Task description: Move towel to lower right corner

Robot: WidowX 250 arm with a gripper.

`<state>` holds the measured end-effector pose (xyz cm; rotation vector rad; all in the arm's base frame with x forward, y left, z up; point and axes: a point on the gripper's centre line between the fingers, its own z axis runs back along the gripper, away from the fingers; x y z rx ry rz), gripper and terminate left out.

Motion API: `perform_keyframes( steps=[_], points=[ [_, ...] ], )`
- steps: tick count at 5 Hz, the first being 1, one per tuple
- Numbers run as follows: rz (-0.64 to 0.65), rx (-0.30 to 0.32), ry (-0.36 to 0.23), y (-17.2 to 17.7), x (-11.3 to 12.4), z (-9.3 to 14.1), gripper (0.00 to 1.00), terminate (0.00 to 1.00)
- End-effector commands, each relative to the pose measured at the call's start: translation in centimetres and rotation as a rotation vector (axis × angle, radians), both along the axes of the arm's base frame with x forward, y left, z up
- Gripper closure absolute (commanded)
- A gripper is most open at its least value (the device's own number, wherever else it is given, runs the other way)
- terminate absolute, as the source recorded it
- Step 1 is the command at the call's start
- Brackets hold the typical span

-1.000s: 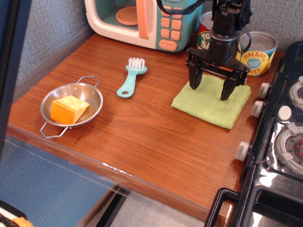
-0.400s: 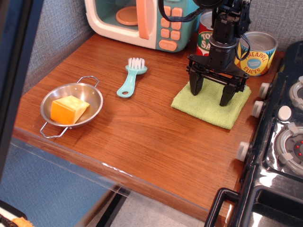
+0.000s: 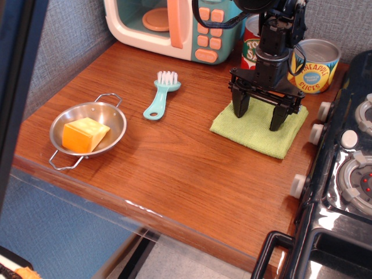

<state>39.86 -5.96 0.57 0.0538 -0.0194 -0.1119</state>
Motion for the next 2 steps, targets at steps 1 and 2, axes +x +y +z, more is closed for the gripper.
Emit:
perform_keyframes(
  steps=[1, 2],
  points=[
    [0.008, 0.028, 0.063, 2.0, -5.2, -0.7, 0.0, 0.0],
    [-0.012, 0.057, 0.063, 2.1, -8.0, -0.5, 0.0, 0.0]
  ],
)
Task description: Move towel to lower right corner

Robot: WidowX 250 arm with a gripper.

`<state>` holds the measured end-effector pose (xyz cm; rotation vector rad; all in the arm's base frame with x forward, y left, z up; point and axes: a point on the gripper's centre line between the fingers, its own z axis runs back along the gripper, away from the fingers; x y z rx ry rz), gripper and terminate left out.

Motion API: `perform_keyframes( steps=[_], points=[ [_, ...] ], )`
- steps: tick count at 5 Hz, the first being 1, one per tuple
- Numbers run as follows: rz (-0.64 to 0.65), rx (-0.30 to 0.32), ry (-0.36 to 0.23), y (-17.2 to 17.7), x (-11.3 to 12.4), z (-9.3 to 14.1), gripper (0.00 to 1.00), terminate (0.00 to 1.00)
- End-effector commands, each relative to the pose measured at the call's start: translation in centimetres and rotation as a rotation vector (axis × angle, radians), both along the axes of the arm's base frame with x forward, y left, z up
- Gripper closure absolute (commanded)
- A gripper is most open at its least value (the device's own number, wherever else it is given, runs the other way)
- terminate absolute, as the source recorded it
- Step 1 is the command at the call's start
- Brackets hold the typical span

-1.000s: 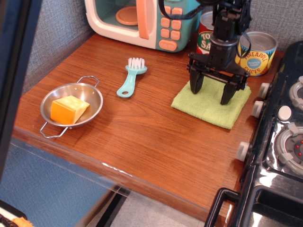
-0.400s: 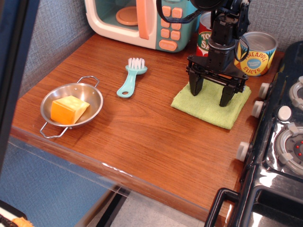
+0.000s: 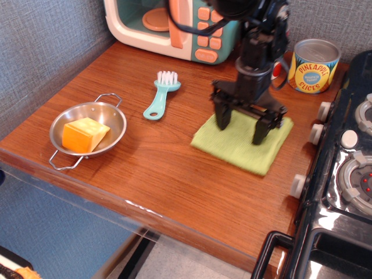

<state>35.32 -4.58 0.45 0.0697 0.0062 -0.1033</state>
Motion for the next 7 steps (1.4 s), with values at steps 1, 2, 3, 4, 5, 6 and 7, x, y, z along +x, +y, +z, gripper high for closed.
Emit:
perform_keyframes(
  steps=[1, 2, 3, 4, 5, 6, 7],
  points=[
    [-0.003, 0.018, 0.053, 0.2, -6.8, -0.6, 0.0, 0.0],
    [-0.015, 0.027, 0.059, -0.1, -8.6, -0.8, 0.0, 0.0],
    [-0.006, 0.012, 0.058, -0.1, -8.6, -0.7, 0.0, 0.0],
    [0.004, 0.013, 0.06, 0.0, -8.5, -0.8, 0.0, 0.0],
    [-0.033, -0.007, 0.039, -0.5, -6.9, -0.3, 0.0, 0.0],
    [-0.088, -0.048, -0.039, -1.2, -5.1, 2.6, 0.0, 0.0],
    [-0.137, -0.078, -0.129, -1.4, -4.4, 6.5, 0.0, 0.0]
  ],
)
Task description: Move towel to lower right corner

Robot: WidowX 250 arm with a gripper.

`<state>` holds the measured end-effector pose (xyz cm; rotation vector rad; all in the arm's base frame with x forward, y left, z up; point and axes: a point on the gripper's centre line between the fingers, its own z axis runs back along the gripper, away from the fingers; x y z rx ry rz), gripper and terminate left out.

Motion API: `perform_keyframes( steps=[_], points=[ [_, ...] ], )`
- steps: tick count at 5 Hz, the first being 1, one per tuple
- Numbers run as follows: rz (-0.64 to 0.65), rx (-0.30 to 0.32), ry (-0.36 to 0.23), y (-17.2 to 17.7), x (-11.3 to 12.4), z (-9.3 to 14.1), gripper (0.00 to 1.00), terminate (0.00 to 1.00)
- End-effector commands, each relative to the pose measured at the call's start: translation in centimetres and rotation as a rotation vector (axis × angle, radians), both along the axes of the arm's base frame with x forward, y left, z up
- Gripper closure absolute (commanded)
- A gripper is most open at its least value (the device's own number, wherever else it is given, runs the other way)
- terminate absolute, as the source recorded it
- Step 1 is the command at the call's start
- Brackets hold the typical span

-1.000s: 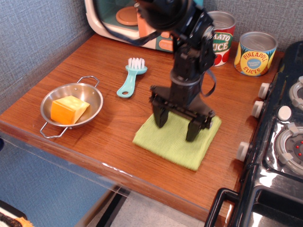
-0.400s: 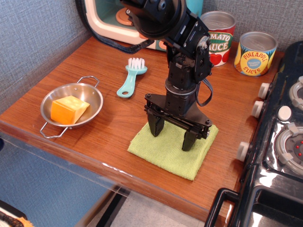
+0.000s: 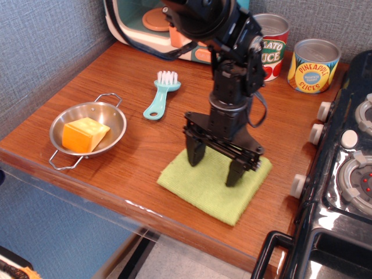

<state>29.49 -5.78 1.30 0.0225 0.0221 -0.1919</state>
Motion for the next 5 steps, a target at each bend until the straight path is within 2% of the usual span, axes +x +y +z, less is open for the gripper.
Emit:
perform_keyframes(
  steps=[1, 2, 3, 4, 5],
  points=[
    [-0.042, -0.044, -0.189, 0.3, 0.9, 8.2, 0.0, 0.0],
    [0.014, -0.031, -0.207, 1.0, 0.2, 10.0, 0.0, 0.0],
    [0.053, -0.044, -0.199, 1.6, 0.2, 10.5, 0.0, 0.0],
    [0.04, -0.064, -0.144, 2.1, 0.7, 9.8, 0.0, 0.0],
    [0.04, -0.064, -0.144, 2.1, 0.7, 9.8, 0.0, 0.0]
  ],
)
